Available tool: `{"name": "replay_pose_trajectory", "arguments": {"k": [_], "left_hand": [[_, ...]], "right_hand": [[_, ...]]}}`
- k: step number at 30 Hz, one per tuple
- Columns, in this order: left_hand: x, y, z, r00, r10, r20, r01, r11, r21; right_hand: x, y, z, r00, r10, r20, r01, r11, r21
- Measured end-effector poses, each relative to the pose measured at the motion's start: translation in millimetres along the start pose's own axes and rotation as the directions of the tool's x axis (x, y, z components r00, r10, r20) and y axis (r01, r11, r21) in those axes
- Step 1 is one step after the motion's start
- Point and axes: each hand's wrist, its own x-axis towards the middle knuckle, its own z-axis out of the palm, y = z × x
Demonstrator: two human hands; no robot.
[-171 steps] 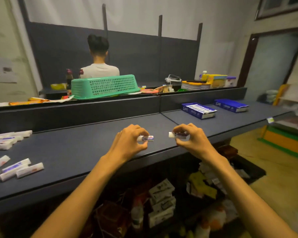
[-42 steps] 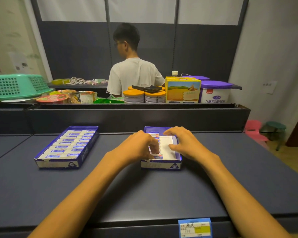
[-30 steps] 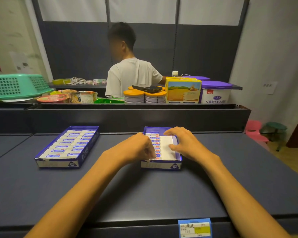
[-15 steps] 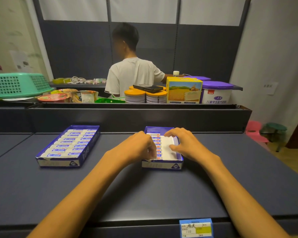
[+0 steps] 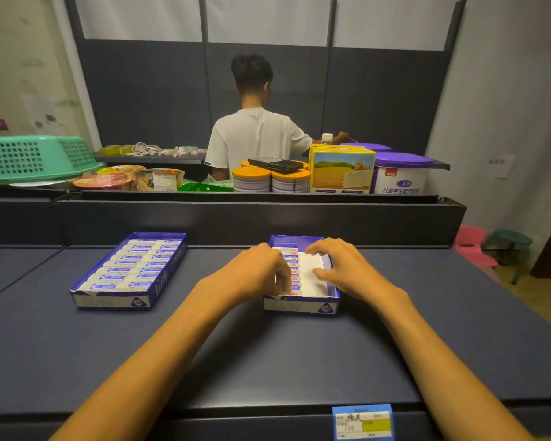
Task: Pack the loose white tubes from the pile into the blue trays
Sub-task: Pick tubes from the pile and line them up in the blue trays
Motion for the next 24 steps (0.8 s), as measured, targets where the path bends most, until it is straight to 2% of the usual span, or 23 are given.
{"name": "replay_pose_trajectory", "arguments": {"k": [3, 7, 9, 12, 16, 18, 24], "left_hand": [[-2.2, -6.6, -3.9, 1.000, -0.006, -0.031, 0.002, 0.994, -0.112], [-10.3, -15.0, -14.7, 0.983, -0.083, -0.163, 0.045, 0.973, -0.226], [-16.7, -22.7, -20.0, 0.961, -0.123, -0.247, 0.074, 0.977, -0.201], [-29.5, -34.2, -27.2, 0.930, -0.189, -0.317, 0.175, 0.982, -0.073], [-47.4, -41.2, -27.6, 0.924, -0.325, -0.203, 0.351, 0.930, 0.107], [-58.8, -43.7, -23.9, 0.913, -0.363, -0.189, 0.387, 0.915, 0.113], [-110.2, -54.5, -29.0, 0.877, -0.423, -0.228, 0.451, 0.888, 0.088]], "right_hand": [[-2.3, -0.6, -2.7, 1.000, -0.019, -0.001, 0.019, 1.000, -0.003], [-3.6, -5.2, -10.7, 0.999, -0.027, -0.037, 0.029, 0.999, 0.039], [-4.1, -9.1, -15.2, 0.997, -0.042, -0.063, 0.046, 0.997, 0.057], [-3.9, -19.3, -18.9, 0.995, -0.076, -0.069, 0.080, 0.995, 0.055], [-4.4, -44.0, -11.9, 0.994, -0.106, 0.040, 0.106, 0.994, 0.007], [-4.1, -57.8, -4.5, 0.984, -0.152, 0.096, 0.155, 0.988, -0.025], [-1.9, -100.4, 15.4, 0.957, -0.266, 0.116, 0.266, 0.964, 0.011]]}}
